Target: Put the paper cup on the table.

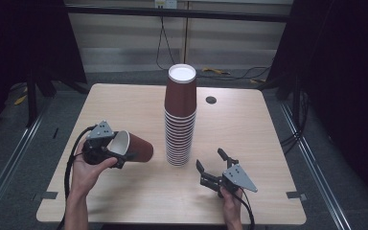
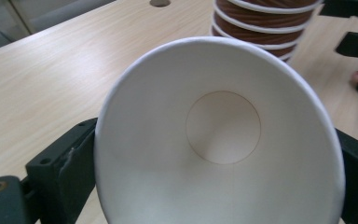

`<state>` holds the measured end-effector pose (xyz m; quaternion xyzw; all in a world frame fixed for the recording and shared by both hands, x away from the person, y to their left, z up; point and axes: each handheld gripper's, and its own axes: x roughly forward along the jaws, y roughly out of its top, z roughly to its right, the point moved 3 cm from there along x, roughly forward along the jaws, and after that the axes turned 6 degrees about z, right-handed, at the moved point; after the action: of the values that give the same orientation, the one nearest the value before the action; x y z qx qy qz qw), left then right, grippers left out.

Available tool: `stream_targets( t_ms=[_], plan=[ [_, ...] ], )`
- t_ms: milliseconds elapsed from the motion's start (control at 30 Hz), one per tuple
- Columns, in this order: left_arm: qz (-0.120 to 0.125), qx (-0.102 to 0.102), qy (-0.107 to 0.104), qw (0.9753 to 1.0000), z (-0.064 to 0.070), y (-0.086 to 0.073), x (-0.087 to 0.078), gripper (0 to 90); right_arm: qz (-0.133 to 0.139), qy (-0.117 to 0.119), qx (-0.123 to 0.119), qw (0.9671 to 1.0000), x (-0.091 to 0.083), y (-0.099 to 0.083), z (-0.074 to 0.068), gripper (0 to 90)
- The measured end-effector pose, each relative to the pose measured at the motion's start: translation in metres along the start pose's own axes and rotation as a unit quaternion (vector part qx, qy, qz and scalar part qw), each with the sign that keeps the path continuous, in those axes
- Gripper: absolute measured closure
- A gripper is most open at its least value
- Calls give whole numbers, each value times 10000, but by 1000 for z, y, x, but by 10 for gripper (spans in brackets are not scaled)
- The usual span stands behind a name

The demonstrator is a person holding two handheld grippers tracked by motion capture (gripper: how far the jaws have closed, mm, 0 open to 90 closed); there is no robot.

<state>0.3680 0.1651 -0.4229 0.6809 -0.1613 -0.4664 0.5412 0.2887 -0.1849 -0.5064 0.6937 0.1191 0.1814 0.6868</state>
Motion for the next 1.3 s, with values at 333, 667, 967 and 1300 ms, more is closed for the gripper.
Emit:
stream_targets(
  t_ms=[333,667,967,1300],
  plan=[
    [-575,115,213,9981,-12,13,14,55,-13,-3,11,10000,0,0,0,132],
    [-1035,131,147,9944,-22,22,28,55,-2,4,-10,10000,0,0,0,132],
    [-1706,296,111,9848,-27,29,42,54,3,6,-7,10000,0,0,0,132],
    [-2297,333,152,9726,-34,29,59,50,4,-3,-8,10000,0,0,0,131]
  ],
)
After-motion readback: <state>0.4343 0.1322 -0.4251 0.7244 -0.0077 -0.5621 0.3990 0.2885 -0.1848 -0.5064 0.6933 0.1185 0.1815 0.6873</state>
